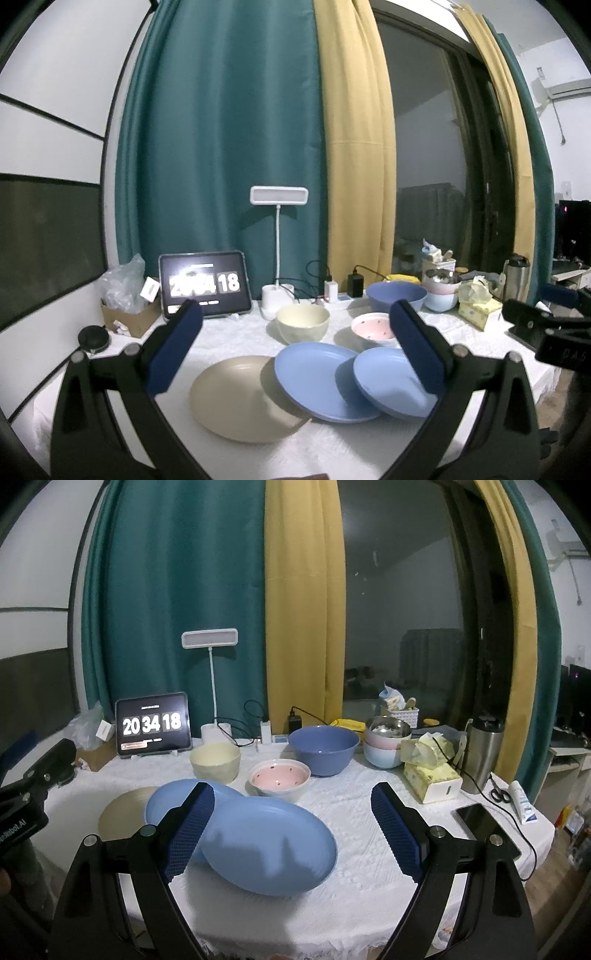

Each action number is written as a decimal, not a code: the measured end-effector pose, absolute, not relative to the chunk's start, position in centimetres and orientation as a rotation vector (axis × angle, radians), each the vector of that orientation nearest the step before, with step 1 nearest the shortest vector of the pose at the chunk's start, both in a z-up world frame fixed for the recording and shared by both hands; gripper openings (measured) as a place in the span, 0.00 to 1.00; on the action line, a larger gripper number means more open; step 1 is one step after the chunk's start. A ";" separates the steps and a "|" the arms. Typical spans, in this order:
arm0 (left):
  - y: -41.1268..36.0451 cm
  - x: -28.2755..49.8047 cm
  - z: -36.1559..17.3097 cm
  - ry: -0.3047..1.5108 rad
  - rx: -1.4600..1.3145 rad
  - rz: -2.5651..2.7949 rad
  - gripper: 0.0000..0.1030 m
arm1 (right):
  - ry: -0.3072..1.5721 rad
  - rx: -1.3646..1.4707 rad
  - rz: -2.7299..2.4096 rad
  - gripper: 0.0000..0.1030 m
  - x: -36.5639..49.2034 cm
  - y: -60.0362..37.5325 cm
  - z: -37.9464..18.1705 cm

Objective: Organize plates and bowls

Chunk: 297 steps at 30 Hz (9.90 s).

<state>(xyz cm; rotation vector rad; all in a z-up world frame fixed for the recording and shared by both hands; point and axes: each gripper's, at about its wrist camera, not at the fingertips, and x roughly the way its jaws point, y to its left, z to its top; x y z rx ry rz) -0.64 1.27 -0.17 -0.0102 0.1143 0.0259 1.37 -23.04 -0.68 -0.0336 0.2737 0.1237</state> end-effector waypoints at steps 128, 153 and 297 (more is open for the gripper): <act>-10.2 15.4 -13.4 0.688 0.168 -0.045 0.32 | 0.732 0.141 0.247 0.22 16.6 -30.2 -16.0; -16.8 16.8 -14.3 0.736 0.226 -0.169 0.33 | 0.728 0.178 0.125 0.22 16.8 -36.7 -15.4; 4.6 17.5 -14.9 0.698 -0.113 0.092 0.45 | 0.849 -0.095 0.269 0.24 24.5 -15.6 -14.5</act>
